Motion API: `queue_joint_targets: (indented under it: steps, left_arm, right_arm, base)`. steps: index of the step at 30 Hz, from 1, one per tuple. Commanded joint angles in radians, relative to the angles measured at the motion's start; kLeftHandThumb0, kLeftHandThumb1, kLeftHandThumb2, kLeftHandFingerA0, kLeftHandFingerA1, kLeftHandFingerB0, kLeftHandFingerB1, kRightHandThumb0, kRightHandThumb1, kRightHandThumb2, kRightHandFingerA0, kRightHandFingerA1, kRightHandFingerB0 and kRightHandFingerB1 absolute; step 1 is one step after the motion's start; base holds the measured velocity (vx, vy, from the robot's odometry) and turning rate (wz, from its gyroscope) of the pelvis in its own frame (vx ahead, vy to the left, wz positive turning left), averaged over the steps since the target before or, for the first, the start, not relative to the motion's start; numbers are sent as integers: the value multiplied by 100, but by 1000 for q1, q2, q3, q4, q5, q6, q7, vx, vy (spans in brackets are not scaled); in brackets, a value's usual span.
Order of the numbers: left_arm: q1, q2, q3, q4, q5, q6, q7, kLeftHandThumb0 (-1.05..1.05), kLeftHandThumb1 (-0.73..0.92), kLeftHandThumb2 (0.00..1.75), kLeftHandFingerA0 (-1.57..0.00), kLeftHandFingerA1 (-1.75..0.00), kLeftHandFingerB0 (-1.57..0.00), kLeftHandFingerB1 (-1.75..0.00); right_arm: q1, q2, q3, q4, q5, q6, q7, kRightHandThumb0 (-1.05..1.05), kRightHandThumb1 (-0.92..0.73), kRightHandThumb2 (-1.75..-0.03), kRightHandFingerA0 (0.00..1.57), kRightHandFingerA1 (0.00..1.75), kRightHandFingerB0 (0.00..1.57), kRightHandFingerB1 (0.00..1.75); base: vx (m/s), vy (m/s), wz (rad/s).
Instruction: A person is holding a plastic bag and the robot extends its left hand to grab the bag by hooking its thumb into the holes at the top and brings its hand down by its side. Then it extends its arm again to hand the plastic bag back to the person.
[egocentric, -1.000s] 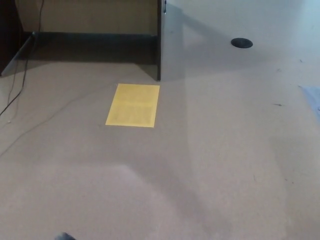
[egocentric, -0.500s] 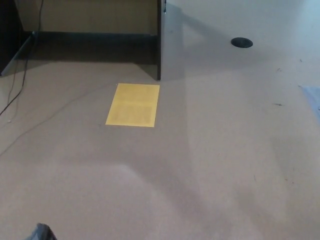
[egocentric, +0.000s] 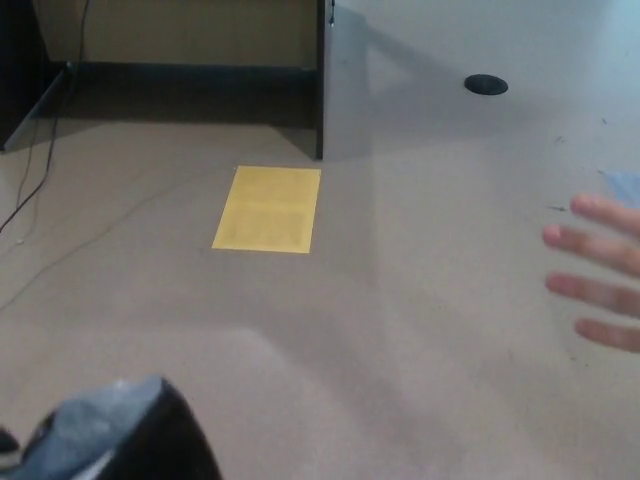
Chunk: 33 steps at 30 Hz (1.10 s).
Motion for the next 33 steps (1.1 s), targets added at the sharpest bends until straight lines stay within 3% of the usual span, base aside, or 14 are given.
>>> queue_joint_targets:
  steps: [1, 2, 3, 4, 5, 6, 7, 12, 13, 15, 16, 20, 23, 33]
  left_arm:
    - [-119, 56, 58, -67, -89, 15, -103, 9, 73, 68, -85, -165, -79, -127]
    - [-149, 60, 62, -88, -77, 32, -103, 1, 78, 60, -84, -166, -72, -131]
    - [-179, 58, 69, -114, -79, 54, -125, 4, 57, 89, -116, -136, -85, -108]
    - [-187, 56, 73, -123, -83, 61, -137, 4, 57, 89, -116, -136, -85, -108]
    - [-214, 49, 76, -151, -91, 52, -159, -1, 74, 70, -87, -165, -82, -119]
    - [-230, 47, 79, -183, -88, 73, -178, -1, 75, 64, -86, -165, -76, -127]
    - [-250, 40, 80, -209, -94, 86, -203, -1, 70, 77, -83, -167, -75, -135]
    - [-377, -18, 54, -344, -102, 147, -321, -8, 73, 75, -82, -174, -71, -145]
    - [-427, -32, 23, -389, -59, 154, -335, -13, 74, 66, -88, -169, -85, -109]
    - [-472, -37, 8, -392, -42, 167, -345, -13, 74, 66, -88, -169, -85, -109]
    - [-531, -47, -27, -418, -21, 189, -401, -13, 76, 70, -86, -167, -76, -135]
    - [-610, -75, -86, -434, 44, 211, -381, -15, 74, 79, -86, -166, -79, -135]
    - [-660, -103, -106, -502, 38, 250, -441, -16, 76, 67, -84, -175, -63, -153]
    - [-771, -67, -118, -545, 125, 317, -451, -12, 71, 75, -88, -174, -69, -146]
  right_arm:
    - [-6, -16, -8, -4, 5, 10, 3, -38, -65, -62, 71, 49, 61, 43]
    - [-5, -16, -8, -5, 6, 9, 2, -37, -65, -62, 71, 49, 61, 43]
    - [-10, -15, -9, -7, 6, 11, 4, -33, -68, -60, 72, 47, 64, 42]
    - [-12, -15, -9, -8, 6, 12, 4, -33, -68, -60, 72, 47, 64, 42]
    - [-14, -16, -2, -10, -1, 11, 1, -37, -65, -62, 71, 48, 61, 43]
    - [-18, -12, -1, -10, -2, 13, 0, -36, -66, -61, 70, 47, 62, 42]
    - [-24, -8, 0, -8, -3, 17, -1, -37, -65, -62, 71, 48, 62, 43]
    - [-26, -6, 1, -3, -2, 21, -4, -40, -64, -63, 71, 49, 63, 44]
    - [-22, -9, 4, -3, -5, 18, -4, -35, -68, -60, 73, 47, 66, 42]
    - [-38, -7, 2, -2, -3, 23, -5, -35, -68, -60, 73, 47, 66, 42]
    - [-44, -4, -1, -5, 2, 23, -2, -37, -65, -61, 71, 48, 62, 42]
    - [-21, -13, -7, -13, 7, 12, 1, -40, -66, -62, 71, 48, 60, 42]
    - [-13, -20, 5, -15, -8, 16, -9, -36, -68, -61, 72, 46, 65, 42]
    - [3, -20, 0, -12, 1, 14, 6, -37, -65, -61, 72, 49, 62, 42]
  base:
    - [0, 0, 0]
    - [0, 0, 0]
    - [0, 0, 0]
    - [0, 0, 0]
    - [0, 0, 0]
    - [0, 0, 0]
    - [0, 0, 0]
    - [0, 0, 0]
    - [0, 0, 0]
    - [0, 0, 0]
    - [0, 0, 0]
    - [0, 0, 0]
    - [0, 0, 0]
    - [0, 0, 0]
